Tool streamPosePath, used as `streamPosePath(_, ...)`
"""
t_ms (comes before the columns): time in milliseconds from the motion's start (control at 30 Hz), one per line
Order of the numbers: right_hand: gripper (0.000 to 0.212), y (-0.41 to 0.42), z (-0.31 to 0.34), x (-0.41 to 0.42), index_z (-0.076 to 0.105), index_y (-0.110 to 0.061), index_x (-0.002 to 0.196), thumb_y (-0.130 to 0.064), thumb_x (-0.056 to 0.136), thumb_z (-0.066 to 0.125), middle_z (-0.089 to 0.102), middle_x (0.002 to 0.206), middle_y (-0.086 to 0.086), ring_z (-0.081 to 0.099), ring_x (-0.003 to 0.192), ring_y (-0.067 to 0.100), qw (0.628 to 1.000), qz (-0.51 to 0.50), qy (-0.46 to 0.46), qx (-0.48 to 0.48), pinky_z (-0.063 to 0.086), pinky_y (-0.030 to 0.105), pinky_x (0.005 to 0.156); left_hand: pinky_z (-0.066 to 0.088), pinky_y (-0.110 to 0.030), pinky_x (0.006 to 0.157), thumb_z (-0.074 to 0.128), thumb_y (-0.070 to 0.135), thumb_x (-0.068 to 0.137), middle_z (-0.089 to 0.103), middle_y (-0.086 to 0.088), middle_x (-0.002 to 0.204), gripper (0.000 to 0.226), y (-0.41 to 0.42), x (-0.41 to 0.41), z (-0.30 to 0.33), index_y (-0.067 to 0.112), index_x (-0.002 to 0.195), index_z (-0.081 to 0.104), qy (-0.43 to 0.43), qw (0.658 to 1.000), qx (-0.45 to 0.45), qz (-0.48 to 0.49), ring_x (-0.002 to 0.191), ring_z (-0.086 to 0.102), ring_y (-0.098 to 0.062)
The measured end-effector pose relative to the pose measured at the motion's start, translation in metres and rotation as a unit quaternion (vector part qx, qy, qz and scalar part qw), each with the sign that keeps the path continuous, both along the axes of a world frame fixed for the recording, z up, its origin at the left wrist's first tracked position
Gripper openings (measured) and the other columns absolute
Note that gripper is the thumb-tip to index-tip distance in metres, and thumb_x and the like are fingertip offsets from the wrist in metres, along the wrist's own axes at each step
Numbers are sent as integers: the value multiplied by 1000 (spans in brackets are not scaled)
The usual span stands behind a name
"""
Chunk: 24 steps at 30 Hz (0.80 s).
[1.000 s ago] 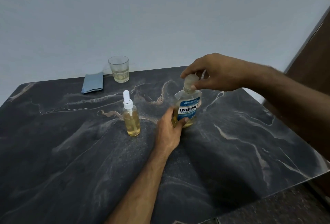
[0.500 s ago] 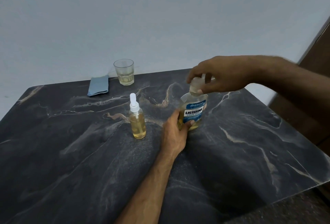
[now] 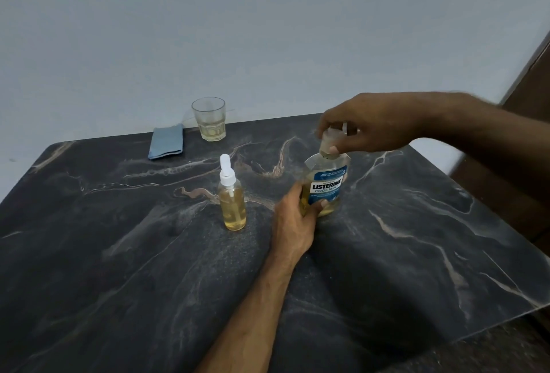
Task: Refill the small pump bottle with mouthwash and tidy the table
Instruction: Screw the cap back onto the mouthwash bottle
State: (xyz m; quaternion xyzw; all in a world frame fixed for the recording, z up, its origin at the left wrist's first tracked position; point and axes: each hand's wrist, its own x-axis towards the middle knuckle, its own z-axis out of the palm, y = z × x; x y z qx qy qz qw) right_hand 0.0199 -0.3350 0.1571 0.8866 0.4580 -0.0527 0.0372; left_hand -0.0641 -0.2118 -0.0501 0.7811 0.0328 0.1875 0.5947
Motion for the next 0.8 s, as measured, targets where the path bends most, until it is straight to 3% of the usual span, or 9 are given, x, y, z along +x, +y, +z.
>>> streamPosePath(133, 32, 1, -8, 5, 62, -15, 104, -45, 95, 56, 59, 81, -13, 53, 73, 4, 999, 5, -26, 20, 38, 22, 60, 52, -37, 96, 68, 28, 88, 66, 5, 122, 38, 0, 0, 0, 22, 123, 56, 0, 1000, -1, 5, 113, 61, -11)
streamPosePath(233, 33, 1, -12, 5, 58, -19, 95, -52, 94, 51, 57, 77, -13, 53, 70, 6, 999, 9, -39, 21, 36, 23, 58, 52, -37, 97, 68, 26, 88, 66, 4, 122, 39, 0, 0, 1, 20, 124, 57, 1, 1000, -1, 7, 113, 61, -11)
streamPosePath(400, 52, -8, -17, 4, 53, -23, 109, -63, 91, 27, 58, 91, -8, 55, 76, 15, 976, 105, -189, 13, 37, 28, 58, 48, -23, 92, 69, 25, 87, 65, 7, 123, 39, 1, 2, 0, 22, 124, 56, 11, 1000, 4, 7, 114, 59, -9)
streamPosePath(500, 48, 1, -28, 4, 43, -20, 97, -59, 92, 14, 56, 78, -2, 52, 66, 21, 966, 129, -223, 14, 38, 32, 58, 49, -21, 89, 70, 26, 86, 64, 14, 117, 36, 0, 1, 0, 25, 120, 57, 7, 1000, 10, 13, 109, 60, -4)
streamPosePath(567, 38, 12, -35, 3, 35, -22, 89, -51, 93, 11, 48, 63, -1, 41, 51, 18, 961, 108, -255, 14, 27, 29, 50, 51, -26, 90, 70, 27, 86, 65, 14, 116, 36, -1, 1, -1, 25, 120, 57, 4, 1000, 10, 16, 107, 61, -5)
streamPosePath(667, 38, 22, -42, 5, 42, -19, 82, -45, 98, 20, 37, 55, -4, 33, 46, 13, 961, 23, -269, 54, 18, 25, 46, 53, -28, 89, 70, 31, 86, 66, 8, 117, 37, -2, 2, -1, 24, 120, 57, 3, 999, 14, 34, 106, 61, -6)
streamPosePath(800, 49, 27, -46, 10, 49, -18, 74, -52, 101, 28, 46, 59, -1, 41, 51, 13, 965, -40, -256, 35, 24, 25, 47, 44, -7, 79, 69, 37, 85, 66, 10, 115, 41, -3, 0, 0, 23, 122, 57, -13, 999, 31, 40, 100, 59, 0)
